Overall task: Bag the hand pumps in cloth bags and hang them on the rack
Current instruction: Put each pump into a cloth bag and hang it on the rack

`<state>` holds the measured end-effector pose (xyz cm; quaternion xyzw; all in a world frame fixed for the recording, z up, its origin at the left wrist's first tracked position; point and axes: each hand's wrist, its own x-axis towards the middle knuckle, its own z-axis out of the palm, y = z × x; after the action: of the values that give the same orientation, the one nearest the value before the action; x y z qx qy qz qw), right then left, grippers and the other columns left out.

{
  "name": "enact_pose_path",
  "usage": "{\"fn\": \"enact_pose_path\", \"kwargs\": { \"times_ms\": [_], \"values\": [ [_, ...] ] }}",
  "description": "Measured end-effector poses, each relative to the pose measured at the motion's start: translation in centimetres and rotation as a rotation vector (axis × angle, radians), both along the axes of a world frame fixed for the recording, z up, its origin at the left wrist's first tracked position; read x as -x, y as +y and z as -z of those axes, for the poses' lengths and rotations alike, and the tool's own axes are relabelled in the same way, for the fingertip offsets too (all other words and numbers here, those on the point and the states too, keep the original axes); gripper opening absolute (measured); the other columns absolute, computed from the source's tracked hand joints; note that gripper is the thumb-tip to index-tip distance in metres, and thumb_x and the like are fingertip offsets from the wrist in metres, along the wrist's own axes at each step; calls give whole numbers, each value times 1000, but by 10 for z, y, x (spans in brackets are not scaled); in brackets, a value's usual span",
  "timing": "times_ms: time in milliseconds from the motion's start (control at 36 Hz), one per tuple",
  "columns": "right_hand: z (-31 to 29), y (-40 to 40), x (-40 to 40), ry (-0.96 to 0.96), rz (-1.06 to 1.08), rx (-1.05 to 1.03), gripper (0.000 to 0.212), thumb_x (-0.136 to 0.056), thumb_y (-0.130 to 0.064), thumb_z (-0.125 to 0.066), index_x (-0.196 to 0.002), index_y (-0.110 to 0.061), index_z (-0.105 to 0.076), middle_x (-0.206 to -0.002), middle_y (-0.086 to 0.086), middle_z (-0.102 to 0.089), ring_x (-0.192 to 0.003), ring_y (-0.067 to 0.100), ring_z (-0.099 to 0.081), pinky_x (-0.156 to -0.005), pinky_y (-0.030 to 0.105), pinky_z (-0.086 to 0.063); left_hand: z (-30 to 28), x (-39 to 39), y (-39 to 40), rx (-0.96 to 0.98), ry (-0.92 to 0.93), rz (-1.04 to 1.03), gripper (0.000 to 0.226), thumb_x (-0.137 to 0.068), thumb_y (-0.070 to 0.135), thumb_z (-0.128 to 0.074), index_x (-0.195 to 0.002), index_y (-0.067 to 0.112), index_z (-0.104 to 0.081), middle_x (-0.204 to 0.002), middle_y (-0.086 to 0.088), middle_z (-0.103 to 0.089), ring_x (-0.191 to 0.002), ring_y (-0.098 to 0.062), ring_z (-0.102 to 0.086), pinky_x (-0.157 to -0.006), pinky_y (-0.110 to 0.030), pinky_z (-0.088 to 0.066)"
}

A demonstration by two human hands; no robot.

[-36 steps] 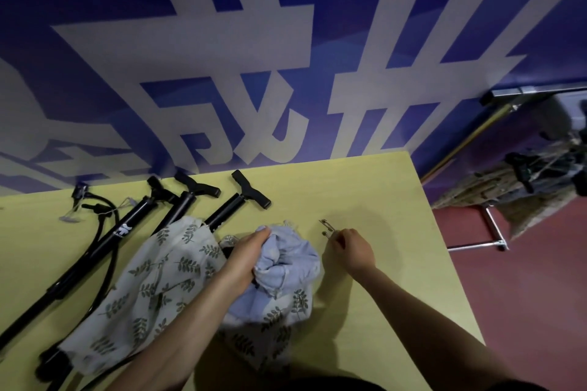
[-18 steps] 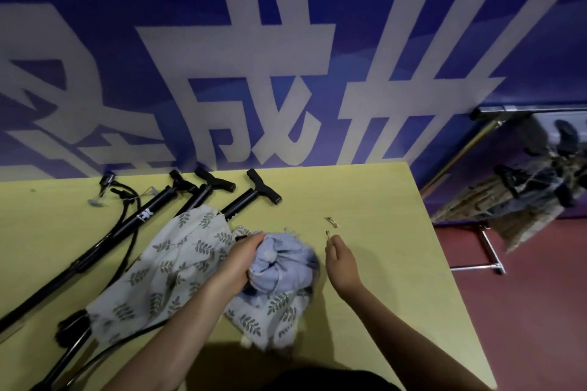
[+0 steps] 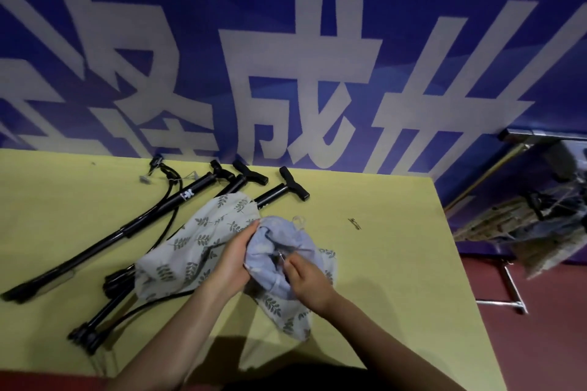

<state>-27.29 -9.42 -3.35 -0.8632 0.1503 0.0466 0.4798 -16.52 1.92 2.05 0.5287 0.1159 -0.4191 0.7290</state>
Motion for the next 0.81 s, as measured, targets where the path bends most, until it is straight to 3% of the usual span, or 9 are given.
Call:
{"fn": "enact_pose_path", "kwargs": {
  "times_ms": [56,167,306,417,500,583,639,722,806],
  "values": [
    [4,7,2,29,-54,74,21,-101,-25,-36,-83,-16,-42,-82,18,-52,-73,26,-45,-66,30,-26,-2,-1,13,3,9,-20,47,-104,28,-30,-139,-1,-43,-124,-18,-57,-132,-34,-43,-106,-40,-35],
    [5,17,3,22,-107,182,19,-98,-28,-36,-84,-16,-42,-84,22,-54,-76,34,-47,-64,29,-22,10,0,40,-39,-105,53,45,-103,31,-33,-114,7,-70,-118,-17,-67,-112,-29,-63,-99,-37,-48],
    [5,32,0,41,-145,237,20,-88,-34,-34,-75,-20,-40,-76,15,-56,-69,25,-44,-58,32,-19,14,-1,60,-165,-138,61,41,-104,20,-32,-130,-7,-50,-130,-29,-54,-127,-39,-48,-111,-45,-33],
    [-1,35,-4,102,-112,267,44,-95,-23,-51,-57,-30,-31,-56,-7,-36,-67,17,-42,-48,20,-25,10,6,74,-107,-148,10,45,-98,36,-45,-120,0,-61,-123,-21,-61,-112,-38,-60,-105,-49,-39],
    [-5,37,-7,124,-68,268,49,-94,-29,-58,-52,-32,-32,-54,-7,-38,-53,7,-36,-48,20,-25,10,9,78,-64,-223,87,52,-95,43,-46,-121,1,-63,-123,-26,-61,-116,-41,-58,-105,-52,-38],
    [-3,38,-8,130,-45,234,55,-91,-35,-62,-38,-35,-46,-44,-6,-44,-46,3,-35,-47,17,-24,12,8,80,-34,-231,84,45,-100,34,-37,-117,5,-67,-121,-24,-64,-114,-37,-61,-105,-49,-41],
    [-2,37,-7,127,-40,206,55,-90,-39,-62,-37,-44,-48,-45,-17,-50,-45,4,-36,-49,22,-27,11,7,80,-24,-214,82,44,-101,32,-36,-118,4,-65,-120,-23,-65,-114,-36,-61,-107,-49,-40],
    [-10,35,-7,138,-50,197,50,-96,-41,-52,-47,-29,-50,-45,-3,-43,-48,7,-37,-52,29,-29,9,4,80,-28,-212,100,45,-102,33,-33,-118,5,-64,-118,-20,-66,-112,-33,-63,-99,-41,-48],
    [-25,27,-9,134,-50,132,55,-98,-51,-42,-56,-17,-42,-50,1,-37,-48,14,-35,-56,33,-29,8,-1,75,-34,-189,80,49,-100,38,-36,-123,3,-62,-119,-22,-65,-113,-36,-62,-104,-46,-44]
  ]
}}
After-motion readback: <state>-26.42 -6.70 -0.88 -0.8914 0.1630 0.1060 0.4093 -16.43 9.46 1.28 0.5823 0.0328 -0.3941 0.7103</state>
